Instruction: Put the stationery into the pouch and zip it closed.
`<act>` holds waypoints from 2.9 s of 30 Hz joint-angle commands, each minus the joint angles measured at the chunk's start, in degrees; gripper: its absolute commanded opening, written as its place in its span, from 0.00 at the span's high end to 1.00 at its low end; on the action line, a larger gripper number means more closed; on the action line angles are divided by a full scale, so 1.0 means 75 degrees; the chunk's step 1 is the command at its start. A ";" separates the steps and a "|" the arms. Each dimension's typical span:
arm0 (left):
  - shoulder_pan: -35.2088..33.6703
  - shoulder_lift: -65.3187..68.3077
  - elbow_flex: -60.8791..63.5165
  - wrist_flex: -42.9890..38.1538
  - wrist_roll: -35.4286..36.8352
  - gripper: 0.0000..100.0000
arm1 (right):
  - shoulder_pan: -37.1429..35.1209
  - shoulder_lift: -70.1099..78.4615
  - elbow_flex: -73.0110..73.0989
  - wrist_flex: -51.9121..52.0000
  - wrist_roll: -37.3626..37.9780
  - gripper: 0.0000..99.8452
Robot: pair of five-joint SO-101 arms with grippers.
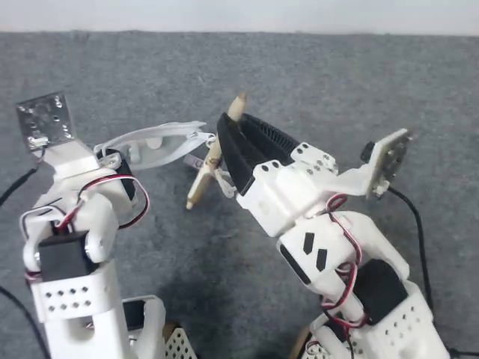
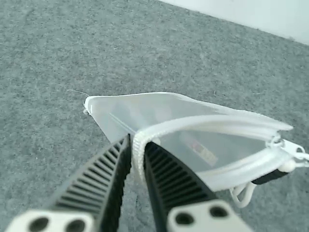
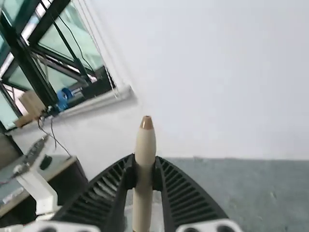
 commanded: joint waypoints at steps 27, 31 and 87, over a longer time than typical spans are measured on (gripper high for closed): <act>0.0012 -0.0188 -0.0275 -0.0129 -0.0047 0.99 | -0.0006 0.2878 0.1641 -0.6675 0.2157 0.99; 0.0012 -0.0188 -0.0275 -0.0129 -0.0047 0.99 | -0.0018 0.3417 0.2063 -0.7637 0.2274 0.99; -0.0059 -0.0188 -0.0264 -0.0117 -0.0059 0.99 | -0.0135 0.1037 0.2403 -0.2151 0.3200 0.85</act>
